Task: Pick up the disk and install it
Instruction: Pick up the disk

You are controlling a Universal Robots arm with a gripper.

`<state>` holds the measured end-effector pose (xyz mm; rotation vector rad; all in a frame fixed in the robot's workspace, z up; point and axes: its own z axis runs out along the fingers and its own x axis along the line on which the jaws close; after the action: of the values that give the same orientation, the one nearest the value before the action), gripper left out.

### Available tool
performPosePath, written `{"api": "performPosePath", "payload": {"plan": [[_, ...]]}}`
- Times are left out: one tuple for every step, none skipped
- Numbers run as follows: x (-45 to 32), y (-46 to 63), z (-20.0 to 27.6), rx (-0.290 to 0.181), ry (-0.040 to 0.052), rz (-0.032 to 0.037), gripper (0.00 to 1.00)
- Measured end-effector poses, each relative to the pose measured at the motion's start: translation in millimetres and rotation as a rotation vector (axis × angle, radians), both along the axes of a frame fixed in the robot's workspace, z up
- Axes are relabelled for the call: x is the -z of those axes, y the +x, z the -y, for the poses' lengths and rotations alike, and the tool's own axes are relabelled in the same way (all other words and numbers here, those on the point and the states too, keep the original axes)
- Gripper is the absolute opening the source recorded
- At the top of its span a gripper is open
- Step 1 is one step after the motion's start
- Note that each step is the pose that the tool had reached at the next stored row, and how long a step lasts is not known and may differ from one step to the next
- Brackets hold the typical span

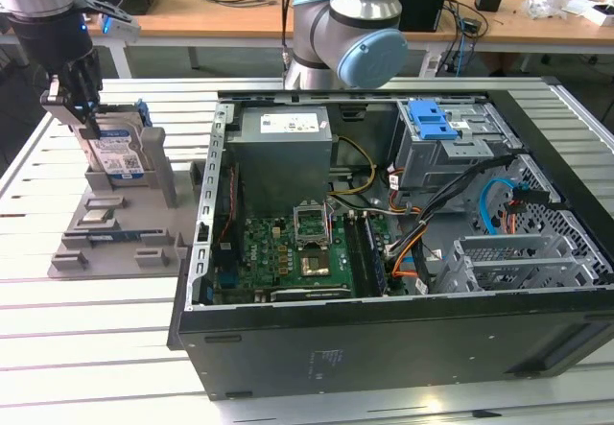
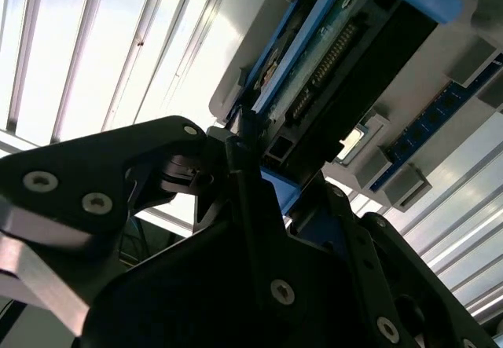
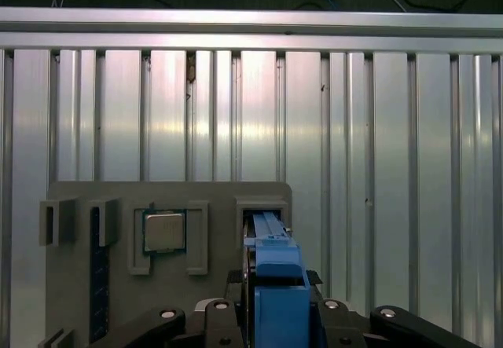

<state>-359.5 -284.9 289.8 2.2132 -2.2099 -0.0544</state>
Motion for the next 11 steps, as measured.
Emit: {"api": "performPosePath", "payload": {"plan": [[0.0,0.0,0.0,0.000,0.0000,-0.0001,0.37],[-0.2,0.1,0.0,0.000,0.0001,0.0002,0.37],[-1.2,0.1,0.0,0.000,0.0000,0.0000,0.37],[-3.7,0.1,-0.2,0.000,-0.0001,-0.0001,0.37],[-6.5,0.0,-0.6,0.000,-0.0001,0.0000,0.37],[-8.5,0.0,-0.9,0.000,0.0000,0.0001,0.37],[-10.4,0.0,-1.1,0.000,0.0000,0.0000,0.37],[-12.2,0.0,-1.5,0.000,0.0000,0.0000,0.37],[-14.0,0.0,-1.9,0.000,0.0001,0.0000,0.37],[-16.0,0.0,-2.3,0.000,0.0001,0.0001,0.37],[-18.0,0.1,-2.5,0.000,0.0000,0.0001,0.37]]}}
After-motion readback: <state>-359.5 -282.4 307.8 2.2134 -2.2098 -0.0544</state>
